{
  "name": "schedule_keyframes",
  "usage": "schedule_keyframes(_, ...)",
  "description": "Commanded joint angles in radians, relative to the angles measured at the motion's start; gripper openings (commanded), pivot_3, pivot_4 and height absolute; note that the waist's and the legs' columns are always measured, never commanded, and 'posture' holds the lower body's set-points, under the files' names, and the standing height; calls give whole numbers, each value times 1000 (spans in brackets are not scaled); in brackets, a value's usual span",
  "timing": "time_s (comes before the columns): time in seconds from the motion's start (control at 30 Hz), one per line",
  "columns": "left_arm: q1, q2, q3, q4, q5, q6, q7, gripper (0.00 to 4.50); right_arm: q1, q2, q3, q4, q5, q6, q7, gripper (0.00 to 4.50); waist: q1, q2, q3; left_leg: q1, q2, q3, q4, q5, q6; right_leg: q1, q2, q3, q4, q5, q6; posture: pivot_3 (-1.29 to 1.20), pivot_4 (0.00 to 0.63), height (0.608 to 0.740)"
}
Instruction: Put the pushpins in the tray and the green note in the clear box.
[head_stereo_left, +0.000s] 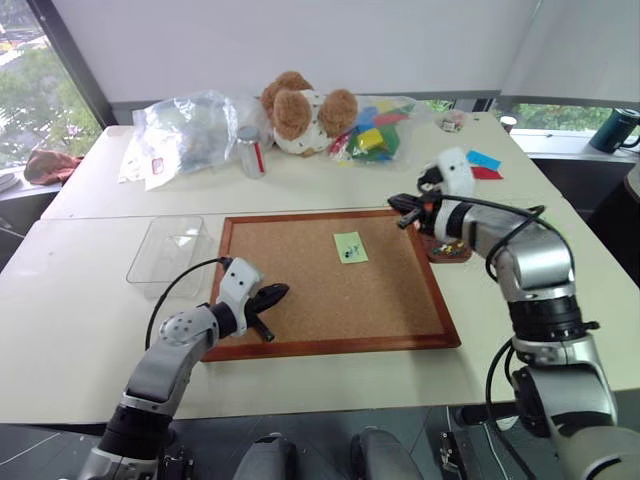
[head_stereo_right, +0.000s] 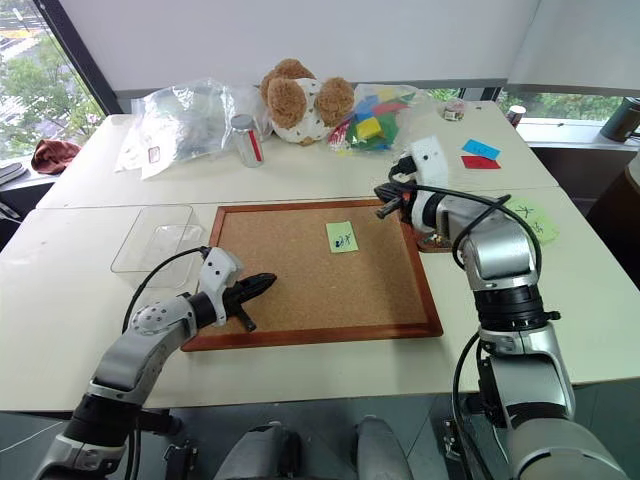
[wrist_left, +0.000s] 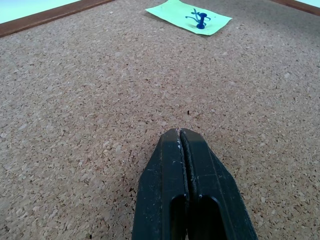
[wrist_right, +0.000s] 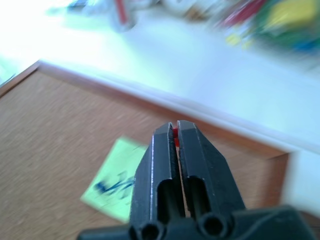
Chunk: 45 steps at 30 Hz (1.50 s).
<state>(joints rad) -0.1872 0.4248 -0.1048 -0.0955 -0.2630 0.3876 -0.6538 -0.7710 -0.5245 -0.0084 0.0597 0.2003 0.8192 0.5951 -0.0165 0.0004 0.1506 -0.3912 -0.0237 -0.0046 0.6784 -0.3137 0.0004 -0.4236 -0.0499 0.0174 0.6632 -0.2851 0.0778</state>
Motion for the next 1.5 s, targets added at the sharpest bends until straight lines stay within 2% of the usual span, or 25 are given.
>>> schedule_keyframes(0.03, 37, 11, -33, 67, 27, 44, -12, 0, -37, -63, -63, 71, -22, -49, -28, 35, 1, 0, 0, 0, 0, 0, 0, 0, 0, 0, 0, 0, 0, 0, 0, 0, 150, 740)
schedule_keyframes(0.27, 31, 6, -34, 74, 29, 39, -15, 0, 32, -137, -76, 264, -61, -164, -35, 35, 2, 1, -1, 0, 0, 0, 0, 0, 0, 1, 0, 0, -1, 0, 0, 0, 150, 740)
schedule_keyframes(0.7, 31, 7, -31, 70, 30, 41, -17, 0, 56, -105, -54, 447, -84, -271, -37, 35, 1, 2, -1, 0, 0, 0, 0, 0, 0, 1, 0, 0, 0, 0, 0, 0, 150, 740)
schedule_keyframes(0.8, 33, 7, -28, 67, 29, 42, -14, 0, 47, -99, -51, 478, -88, -290, -31, 877, 1, 2, -1, 1, 0, 0, 0, 0, 0, 2, 0, 0, 0, 0, 0, 0, 150, 740)
schedule_keyframes(0.87, 36, 7, -27, 64, 28, 43, -12, 0, 43, -99, -49, 484, -90, -297, -28, 1715, 1, 2, -1, 1, 0, 0, 0, 0, 0, 2, 0, 0, 0, 0, 0, 0, 150, 740)
schedule_keyframes(1.0, 37, 8, -23, 64, 27, 43, -11, 0, 35, -105, -53, 460, -85, -286, -20, 3814, 1, 3, -2, 1, 0, 0, 0, 0, 0, 2, 0, 0, 0, 0, 0, 0, 150, 740)
schedule_keyframes(1.07, 38, 7, -23, 64, 27, 43, -10, 0, 30, -113, -64, 422, -71, -267, -8, 4457, 0, 3, -2, 1, 0, 0, 0, 0, 0, 2, 0, 0, 0, 0, 0, 0, 150, 740)
schedule_keyframes(1.5, 30, 0, -30, 71, 28, 43, -12, 0, 12, -128, -38, 164, -24, -142, 76, 4457, 1, 3, -2, 1, 0, 0, 0, 0, 0, 2, 0, 0, -1, 0, 0, 0, 150, 740)
